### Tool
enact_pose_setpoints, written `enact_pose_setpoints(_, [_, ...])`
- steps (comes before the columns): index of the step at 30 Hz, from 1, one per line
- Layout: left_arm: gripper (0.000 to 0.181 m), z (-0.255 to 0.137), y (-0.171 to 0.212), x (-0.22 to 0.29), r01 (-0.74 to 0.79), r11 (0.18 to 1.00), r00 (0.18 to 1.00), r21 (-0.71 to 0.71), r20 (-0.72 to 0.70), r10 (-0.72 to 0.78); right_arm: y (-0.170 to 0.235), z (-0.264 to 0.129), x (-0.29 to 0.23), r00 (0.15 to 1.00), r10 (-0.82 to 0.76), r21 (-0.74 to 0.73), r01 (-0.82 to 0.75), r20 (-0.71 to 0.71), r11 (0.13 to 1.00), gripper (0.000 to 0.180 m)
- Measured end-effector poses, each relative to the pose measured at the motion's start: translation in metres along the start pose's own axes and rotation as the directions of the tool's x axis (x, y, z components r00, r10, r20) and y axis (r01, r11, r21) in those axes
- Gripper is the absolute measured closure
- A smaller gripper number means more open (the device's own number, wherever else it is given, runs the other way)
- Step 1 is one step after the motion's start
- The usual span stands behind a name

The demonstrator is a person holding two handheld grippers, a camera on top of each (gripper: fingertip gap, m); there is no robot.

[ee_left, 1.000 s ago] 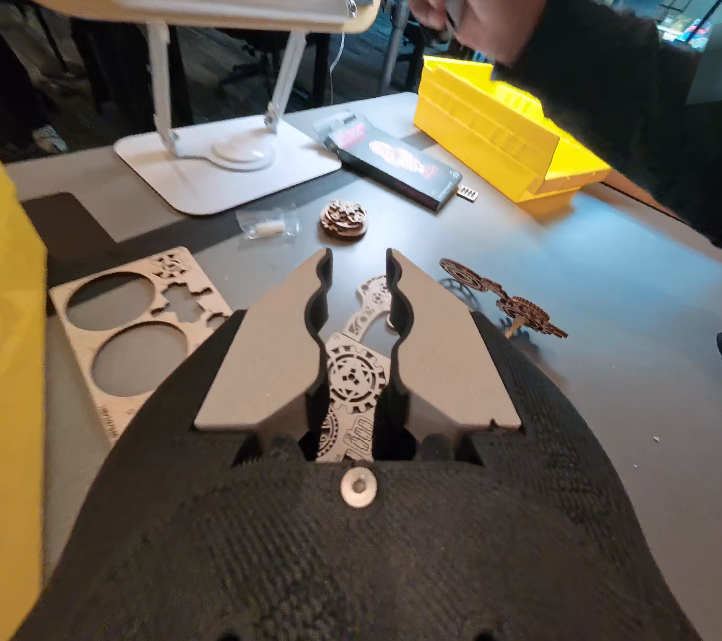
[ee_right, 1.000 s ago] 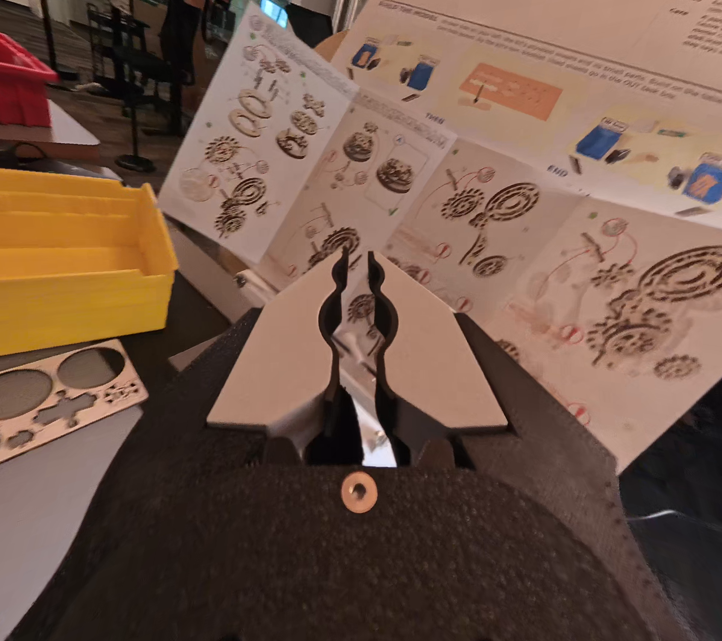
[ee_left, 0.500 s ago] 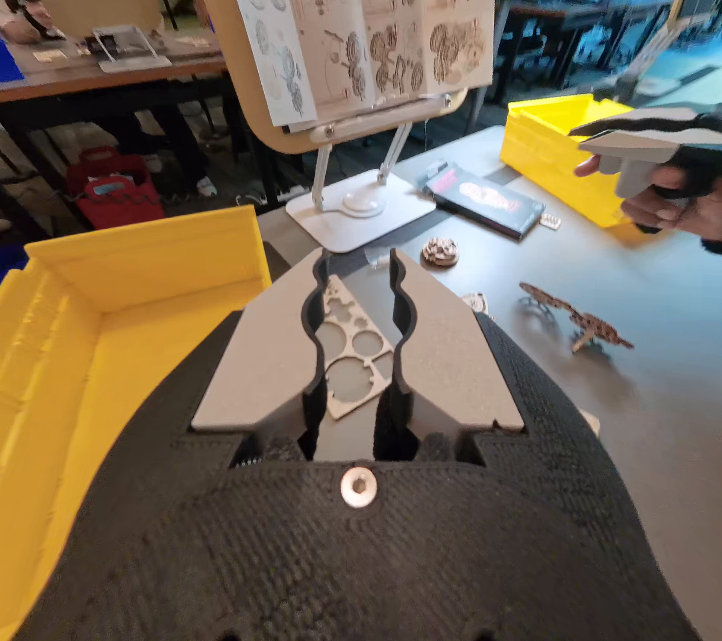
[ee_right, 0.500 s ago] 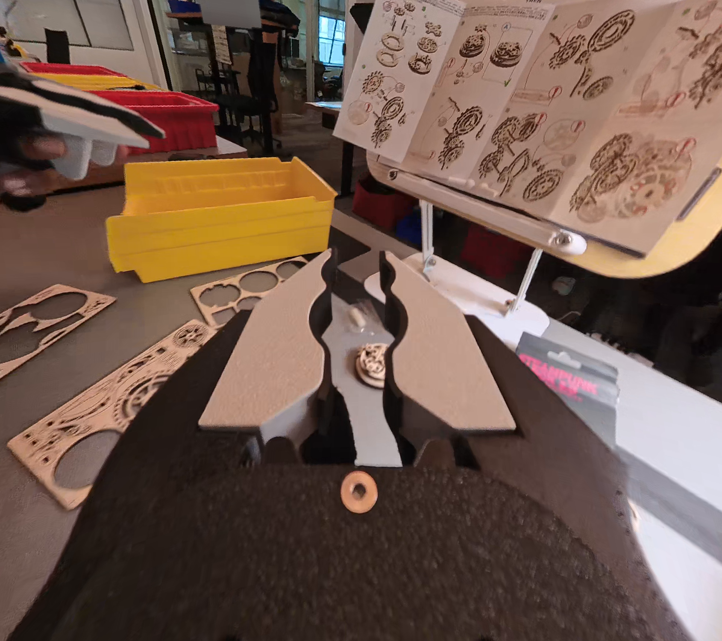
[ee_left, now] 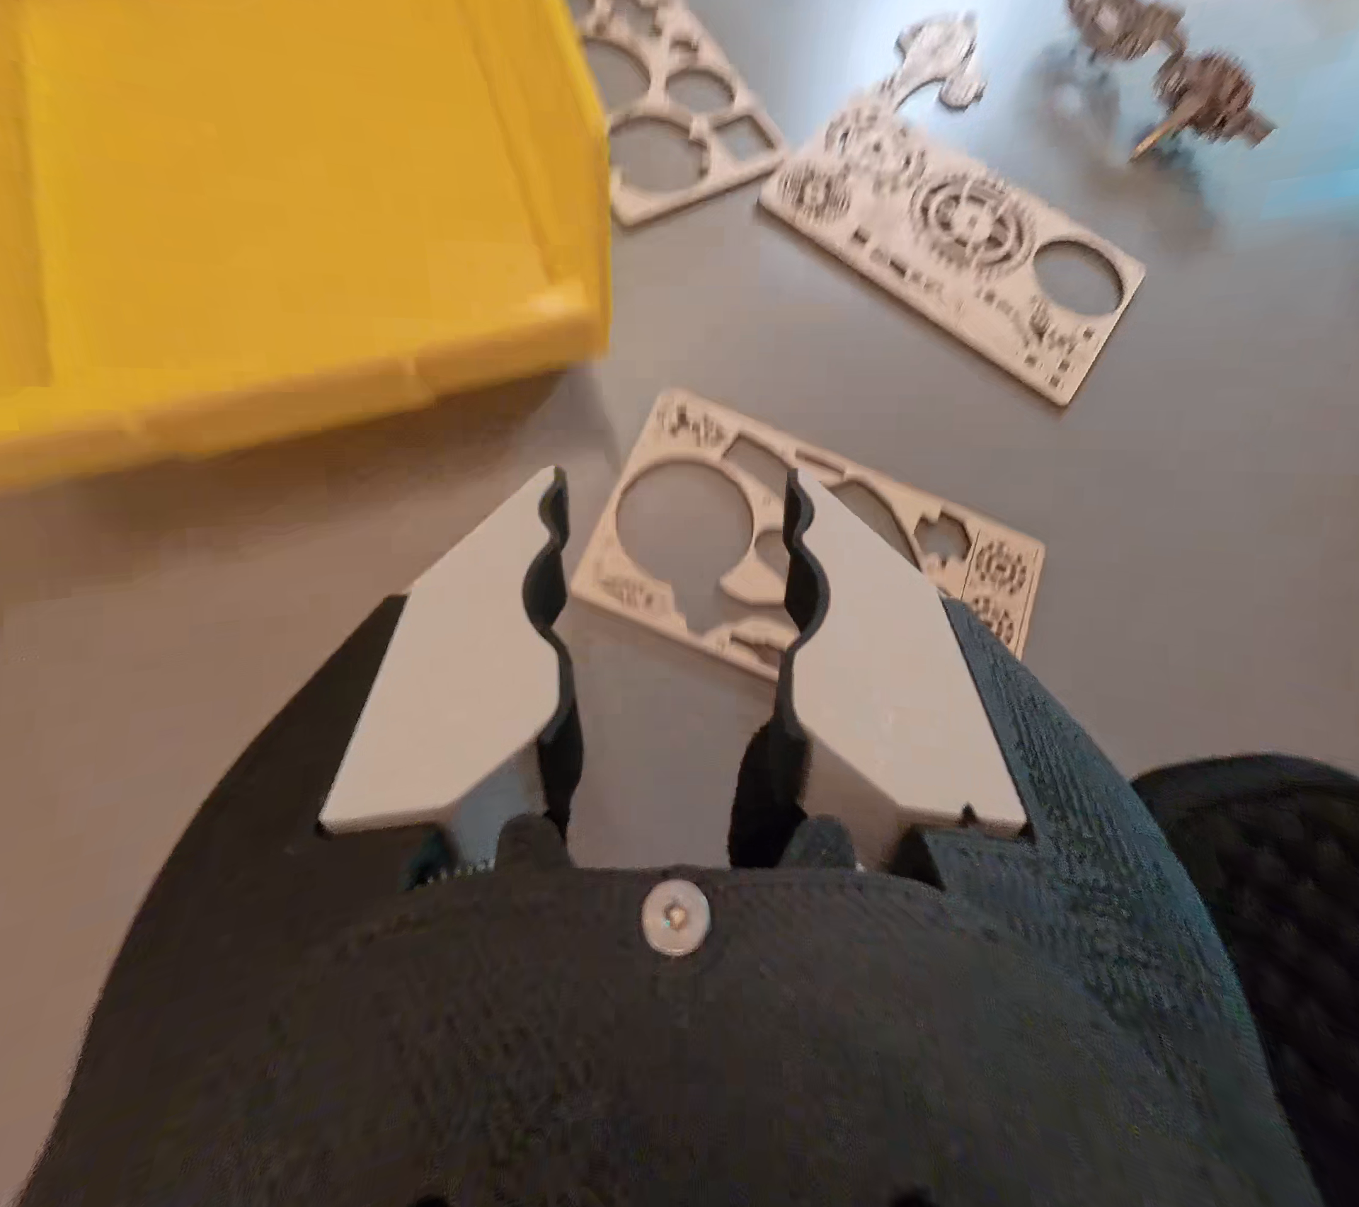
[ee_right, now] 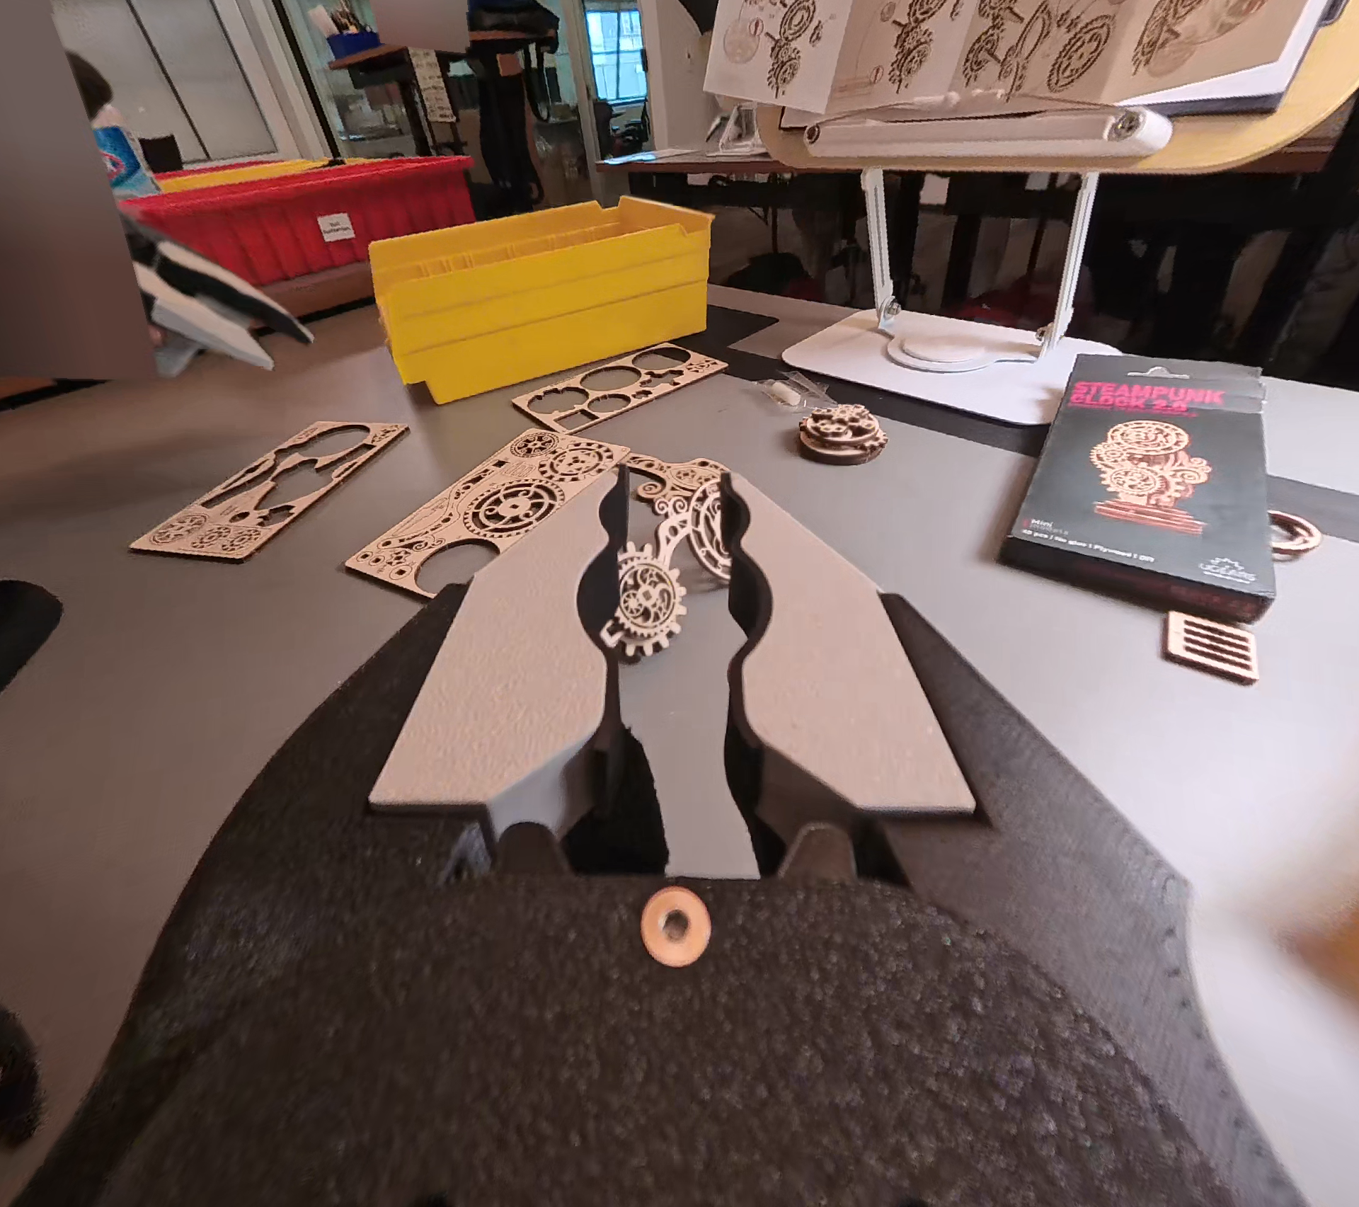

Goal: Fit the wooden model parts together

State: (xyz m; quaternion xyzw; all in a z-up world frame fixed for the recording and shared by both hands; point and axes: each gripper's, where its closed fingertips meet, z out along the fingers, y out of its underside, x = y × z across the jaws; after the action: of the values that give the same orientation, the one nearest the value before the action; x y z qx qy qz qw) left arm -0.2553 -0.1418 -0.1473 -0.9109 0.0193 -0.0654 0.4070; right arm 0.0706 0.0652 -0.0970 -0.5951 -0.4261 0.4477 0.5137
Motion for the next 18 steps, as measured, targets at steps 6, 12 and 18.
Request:
enact_pose_setpoints(6, [0.142, 0.009, 0.045, -0.016, 0.097, 0.994, 0.995, -0.049, 0.017, -0.097, 0.000, 0.011, -0.008, 0.998, -0.037, 0.003, 0.036, 0.060, 0.999, 0.158])
enact_pose_setpoints(12, [0.141, 0.031, 0.051, -0.024, 0.073, 0.991, 0.997, -0.114, 0.016, -0.072, -0.001, 0.008, -0.027, 0.988, -0.119, 0.035, 0.116, 0.101, 0.993, 0.158])
enact_pose_setpoints(18, [0.148, 0.037, 0.048, -0.027, 0.047, 0.991, 0.999, -0.125, 0.016, -0.045, 0.008, 0.012, -0.029, 0.981, -0.162, 0.014, 0.161, 0.108, 0.987, 0.159])
